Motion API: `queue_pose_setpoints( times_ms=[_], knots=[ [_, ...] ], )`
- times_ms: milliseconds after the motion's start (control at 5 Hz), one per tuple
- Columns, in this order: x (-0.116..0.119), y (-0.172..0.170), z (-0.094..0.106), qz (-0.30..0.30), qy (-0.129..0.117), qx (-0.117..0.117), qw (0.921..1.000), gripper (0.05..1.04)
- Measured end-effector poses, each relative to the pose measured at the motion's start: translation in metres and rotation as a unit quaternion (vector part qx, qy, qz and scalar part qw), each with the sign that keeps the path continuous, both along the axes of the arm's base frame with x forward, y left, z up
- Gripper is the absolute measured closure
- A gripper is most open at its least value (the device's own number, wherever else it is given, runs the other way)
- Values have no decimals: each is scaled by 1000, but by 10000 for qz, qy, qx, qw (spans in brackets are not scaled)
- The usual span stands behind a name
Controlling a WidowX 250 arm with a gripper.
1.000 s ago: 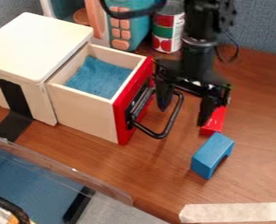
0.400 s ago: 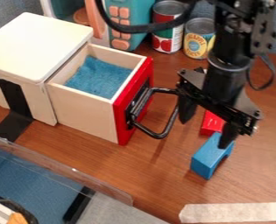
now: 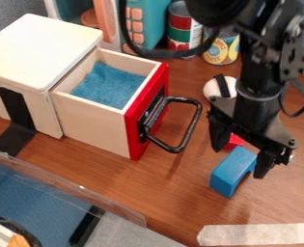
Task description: Put the blue object in the drawer
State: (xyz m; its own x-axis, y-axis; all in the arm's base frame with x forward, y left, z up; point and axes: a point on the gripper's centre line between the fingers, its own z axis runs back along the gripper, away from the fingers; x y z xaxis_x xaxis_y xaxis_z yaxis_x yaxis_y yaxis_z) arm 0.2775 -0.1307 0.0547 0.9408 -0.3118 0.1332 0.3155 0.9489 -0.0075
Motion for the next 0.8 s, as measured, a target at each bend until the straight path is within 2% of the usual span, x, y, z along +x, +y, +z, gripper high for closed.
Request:
queue_pose_setpoints(
  times_ms=[400, 800],
  knots=[
    [13, -7, -18, 58, -25, -54, 10000, 84],
    [22, -13, -36, 50, 126, -15, 9999, 84]
  ],
)
